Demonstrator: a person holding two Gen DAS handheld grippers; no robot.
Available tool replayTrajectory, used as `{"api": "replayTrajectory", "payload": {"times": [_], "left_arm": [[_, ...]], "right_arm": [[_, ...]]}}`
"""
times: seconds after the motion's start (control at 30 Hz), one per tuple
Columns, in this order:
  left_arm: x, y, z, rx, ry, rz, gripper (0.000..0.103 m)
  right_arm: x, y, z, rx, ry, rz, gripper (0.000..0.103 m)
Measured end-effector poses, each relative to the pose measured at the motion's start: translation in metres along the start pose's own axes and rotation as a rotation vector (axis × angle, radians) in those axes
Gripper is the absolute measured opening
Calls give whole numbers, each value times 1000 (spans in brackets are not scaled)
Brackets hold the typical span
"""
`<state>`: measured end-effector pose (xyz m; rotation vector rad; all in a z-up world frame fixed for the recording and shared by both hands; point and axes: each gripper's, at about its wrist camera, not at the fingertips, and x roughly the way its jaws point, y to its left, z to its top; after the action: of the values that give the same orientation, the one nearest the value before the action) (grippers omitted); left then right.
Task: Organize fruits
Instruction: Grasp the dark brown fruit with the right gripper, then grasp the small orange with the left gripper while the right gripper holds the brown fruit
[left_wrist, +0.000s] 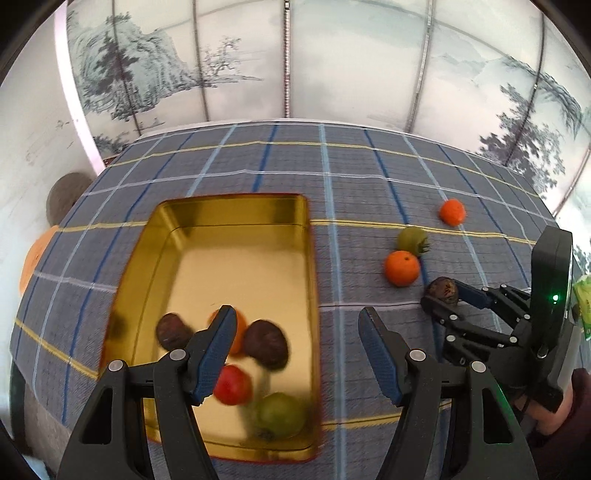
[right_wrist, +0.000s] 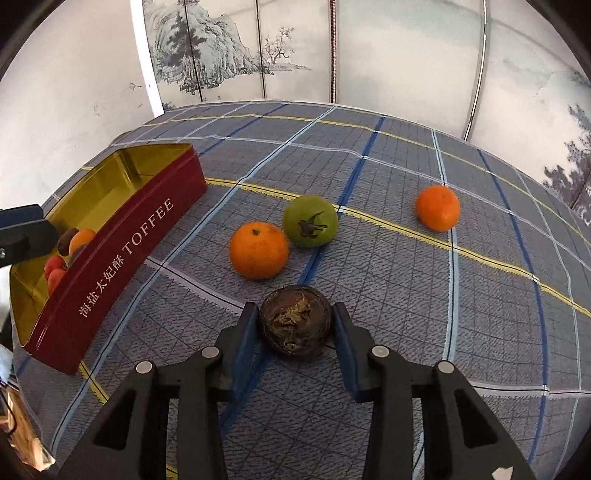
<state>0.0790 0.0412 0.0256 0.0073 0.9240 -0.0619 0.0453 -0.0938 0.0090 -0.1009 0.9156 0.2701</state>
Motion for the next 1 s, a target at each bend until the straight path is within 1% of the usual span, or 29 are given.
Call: {"api": "replayTrajectory", "payload": {"times": [0.07,0.23,0.47,0.57,0.63,0.7,0.83,0.9,0.93,1.0], "left_arm": [[4,-8,3,15,6,-9,69],[15,-33,8,53,17,-35,69],[36,-64,13,71,55,-103,69],[48,-72,15,71,75,-115,69],[57,-76,18,66,91,-111,69],[69,-78,21,49,109,-121,69],[89,-84,28,36,125,-112,68],[99,-88,32,46,131,-95,64],[102,-89,34,46,130,-94,60],[110,-92,37,50,138,-95,57]], "right_arm": [[-1,-6,-1,9,0,-8,37],[-7,-33,-7,38,2,-86,37],[-19,-81,-18,96,4,-178,37],[-25,-105,-25,137,5,-214,37],[-29,-120,-29,175,5,-214,37],[-29,-126,-30,201,2,-203,37],[-27,-119,-28,164,7,-243,37],[-27,-120,-28,170,7,-235,37],[-28,-122,-29,178,7,-226,38],[-28,-125,-30,190,5,-212,38]]}}
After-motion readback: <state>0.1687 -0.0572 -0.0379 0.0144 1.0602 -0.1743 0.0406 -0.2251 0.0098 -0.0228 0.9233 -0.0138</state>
